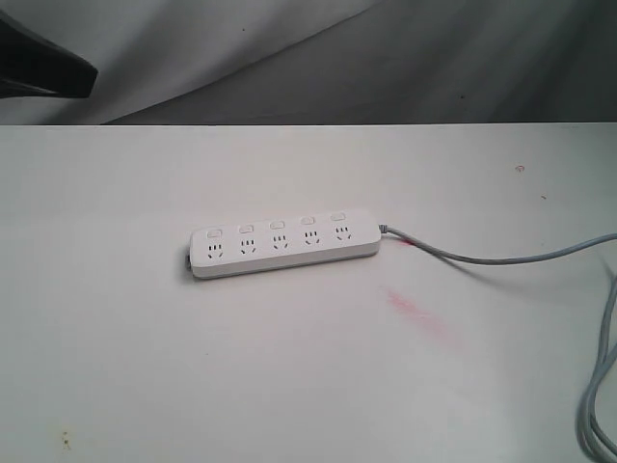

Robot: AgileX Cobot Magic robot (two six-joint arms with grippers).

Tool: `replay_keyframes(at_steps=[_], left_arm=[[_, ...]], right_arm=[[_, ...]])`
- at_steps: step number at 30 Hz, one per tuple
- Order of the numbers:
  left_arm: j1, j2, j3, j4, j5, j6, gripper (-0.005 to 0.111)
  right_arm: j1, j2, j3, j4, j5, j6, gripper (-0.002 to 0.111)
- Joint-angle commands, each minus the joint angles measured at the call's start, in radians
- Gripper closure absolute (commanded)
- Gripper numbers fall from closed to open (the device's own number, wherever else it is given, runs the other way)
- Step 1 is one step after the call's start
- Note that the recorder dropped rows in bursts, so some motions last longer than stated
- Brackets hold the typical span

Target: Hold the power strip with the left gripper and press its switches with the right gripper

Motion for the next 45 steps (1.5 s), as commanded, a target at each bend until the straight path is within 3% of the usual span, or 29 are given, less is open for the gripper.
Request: replay_keyframes(at_steps=[1,8,13,19,23,27,30,36,42,45], left_arm=[[0.0,-0.009,-0.001,-0.018,-0.009,-0.014,0.107],[-0.002,-0.022,0.003,0.057,-0.117,-0.014,0.107],[-0.002,-0.142,0.077,0.136,-0.385,-0.026,0.107],[-0.002,-0.428,0.388,0.174,-0.793,-0.216,0.107],[-0.002,-0.652,0.638,0.175,-1.031,-0.228,0.107],[0.0,-0.958,0.909,0.178,-1.18,-0.224,0.107],[0.0,-1.07,0.999,0.178,-1.23,-0.224,0.107],[0.0,-1.094,1.06,0.183,-1.153,-0.246,0.107],[0.0,-1.094,1.21,0.449,-1.148,-0.617,0.107],[0.0,-1.094,1.227,0.484,-1.108,-0.619,0.107]], right_arm=[[-0.008,-0.005,0.004,-0.001,-0.008,-0.001,0.108],[-0.008,-0.005,0.004,-0.001,-0.008,-0.001,0.108],[-0.008,-0.005,0.004,-0.001,-0.008,-0.001,0.108],[-0.008,-0.005,0.004,-0.001,-0.008,-0.001,0.108],[-0.008,-0.005,0.004,-0.001,-0.008,-0.001,0.108],[-0.008,-0.005,0.004,-0.001,-0.008,-0.001,0.108],[-0.008,-0.005,0.004,-0.001,-0.008,-0.001,0.108],[-0.008,-0.005,0.004,-0.001,-0.008,-0.001,0.108],[-0.008,-0.005,0.004,-0.001,-0.008,-0.001,0.108],[-0.008,-0.005,0.004,-0.001,-0.008,-0.001,0.108]])
